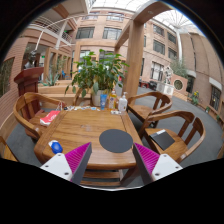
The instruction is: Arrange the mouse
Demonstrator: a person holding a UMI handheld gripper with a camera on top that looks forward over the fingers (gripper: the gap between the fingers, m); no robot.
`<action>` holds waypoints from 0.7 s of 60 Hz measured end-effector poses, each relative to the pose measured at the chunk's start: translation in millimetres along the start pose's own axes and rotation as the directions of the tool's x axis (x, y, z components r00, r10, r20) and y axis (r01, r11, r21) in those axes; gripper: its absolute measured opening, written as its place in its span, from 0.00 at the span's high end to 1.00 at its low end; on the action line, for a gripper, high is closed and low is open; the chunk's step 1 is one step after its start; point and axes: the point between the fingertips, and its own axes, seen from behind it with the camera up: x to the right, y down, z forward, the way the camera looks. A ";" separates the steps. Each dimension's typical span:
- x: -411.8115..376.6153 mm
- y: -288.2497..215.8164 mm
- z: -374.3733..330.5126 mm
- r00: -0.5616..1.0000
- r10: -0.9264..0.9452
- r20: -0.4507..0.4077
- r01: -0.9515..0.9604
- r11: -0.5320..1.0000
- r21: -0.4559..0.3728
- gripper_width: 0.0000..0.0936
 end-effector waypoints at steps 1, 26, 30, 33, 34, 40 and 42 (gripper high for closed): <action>0.2 2.1 0.0 1.000 -0.002 -0.001 0.002 1.000 -0.006 0.09; -95.5 142.0 65.8 0.990 -0.012 0.140 0.043 0.975 -0.219 0.09; -132.4 150.1 73.5 0.980 -0.015 0.198 0.059 0.973 -0.223 0.09; -159.3 152.5 81.0 0.971 -0.022 0.239 0.075 0.973 -0.217 0.09; -167.9 152.5 83.7 0.968 -0.024 0.251 0.080 0.974 -0.214 0.09; -217.9 149.4 104.3 0.949 -0.037 0.314 0.103 0.976 -0.194 0.09; -232.0 146.4 113.3 0.944 -0.040 0.327 0.107 0.976 -0.189 0.09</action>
